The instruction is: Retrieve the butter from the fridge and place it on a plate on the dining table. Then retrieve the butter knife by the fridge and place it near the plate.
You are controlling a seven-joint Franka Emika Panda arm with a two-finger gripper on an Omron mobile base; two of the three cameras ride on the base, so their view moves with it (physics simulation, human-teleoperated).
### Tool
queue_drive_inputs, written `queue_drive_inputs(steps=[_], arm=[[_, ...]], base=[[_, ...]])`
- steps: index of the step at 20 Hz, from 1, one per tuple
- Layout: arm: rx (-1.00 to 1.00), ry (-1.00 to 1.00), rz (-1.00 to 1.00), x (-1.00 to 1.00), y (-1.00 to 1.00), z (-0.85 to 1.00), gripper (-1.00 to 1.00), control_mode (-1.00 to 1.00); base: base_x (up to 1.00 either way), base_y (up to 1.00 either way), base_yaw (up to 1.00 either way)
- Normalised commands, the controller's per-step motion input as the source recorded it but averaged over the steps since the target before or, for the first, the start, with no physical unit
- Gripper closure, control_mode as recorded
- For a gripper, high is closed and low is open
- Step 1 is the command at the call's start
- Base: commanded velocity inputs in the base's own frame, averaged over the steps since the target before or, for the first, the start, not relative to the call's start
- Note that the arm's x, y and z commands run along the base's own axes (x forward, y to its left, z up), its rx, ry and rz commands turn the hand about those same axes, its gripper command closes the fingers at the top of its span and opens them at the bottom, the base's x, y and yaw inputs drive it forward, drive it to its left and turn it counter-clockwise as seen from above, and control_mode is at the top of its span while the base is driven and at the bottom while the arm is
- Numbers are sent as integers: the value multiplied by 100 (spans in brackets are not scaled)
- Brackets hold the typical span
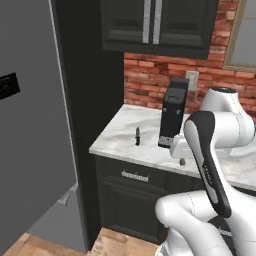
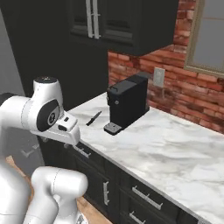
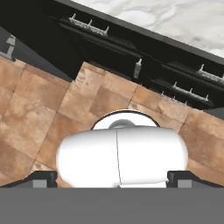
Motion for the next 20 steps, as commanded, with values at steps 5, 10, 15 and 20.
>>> queue_drive_inputs(steps=[5,10,15,20], arm=[[0,0,0,0,0,0,-100,100],[0,0,0,0,0,0,-100,100],[0,0,0,0,0,0,-100,100],[0,0,0,0,0,0,-100,100]], base=[[51,68,-19],[49,10,-16],[19,-29,-11],[36,-4,-5]])
